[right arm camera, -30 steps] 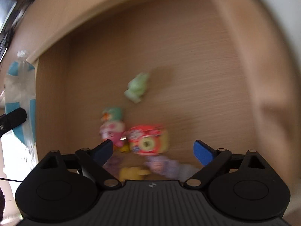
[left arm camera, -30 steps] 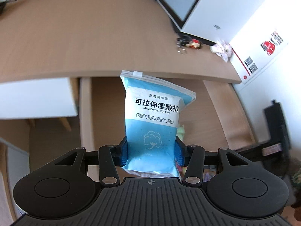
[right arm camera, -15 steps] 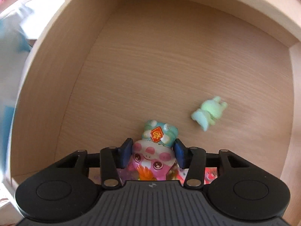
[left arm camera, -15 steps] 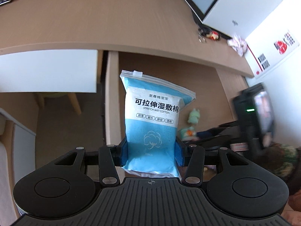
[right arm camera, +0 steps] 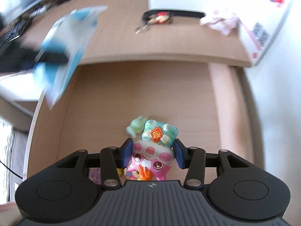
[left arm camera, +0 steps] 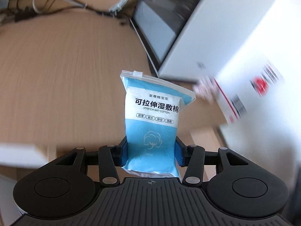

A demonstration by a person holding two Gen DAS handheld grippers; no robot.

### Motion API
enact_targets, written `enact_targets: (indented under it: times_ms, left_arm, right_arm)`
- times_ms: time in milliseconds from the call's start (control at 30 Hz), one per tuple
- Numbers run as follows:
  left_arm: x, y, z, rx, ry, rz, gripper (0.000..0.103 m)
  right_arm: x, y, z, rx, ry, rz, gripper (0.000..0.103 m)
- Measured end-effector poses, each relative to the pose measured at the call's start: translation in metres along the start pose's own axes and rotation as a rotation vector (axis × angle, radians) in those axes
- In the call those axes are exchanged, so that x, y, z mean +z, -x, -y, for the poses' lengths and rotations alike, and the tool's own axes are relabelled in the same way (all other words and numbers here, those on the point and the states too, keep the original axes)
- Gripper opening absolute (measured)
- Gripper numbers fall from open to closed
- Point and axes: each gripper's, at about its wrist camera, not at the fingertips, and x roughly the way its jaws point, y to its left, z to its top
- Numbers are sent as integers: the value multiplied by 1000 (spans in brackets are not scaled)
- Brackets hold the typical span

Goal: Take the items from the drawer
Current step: 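Place the blue pack on the desktop with the left gripper while the right sets the pink figurine beside it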

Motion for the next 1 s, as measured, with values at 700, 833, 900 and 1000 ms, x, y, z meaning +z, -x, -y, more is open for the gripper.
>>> enact_targets:
  times_ms: [700, 833, 900, 1000]
  left_arm:
    - [26, -27, -3, 161, -26, 212, 53]
    - [-5, 8, -15, 138, 9, 200, 53]
    - [-29, 16, -16, 96, -5, 133, 53]
    - [-63, 17, -18, 48, -33, -24, 53]
  right_arm:
    - [13, 5, 50, -51, -94, 60, 46]
    - [43, 3, 54, -40, -108, 109, 46]
    - [73, 3, 58, -17, -124, 167, 46]
    - [96, 1, 59, -3, -123, 211, 46]
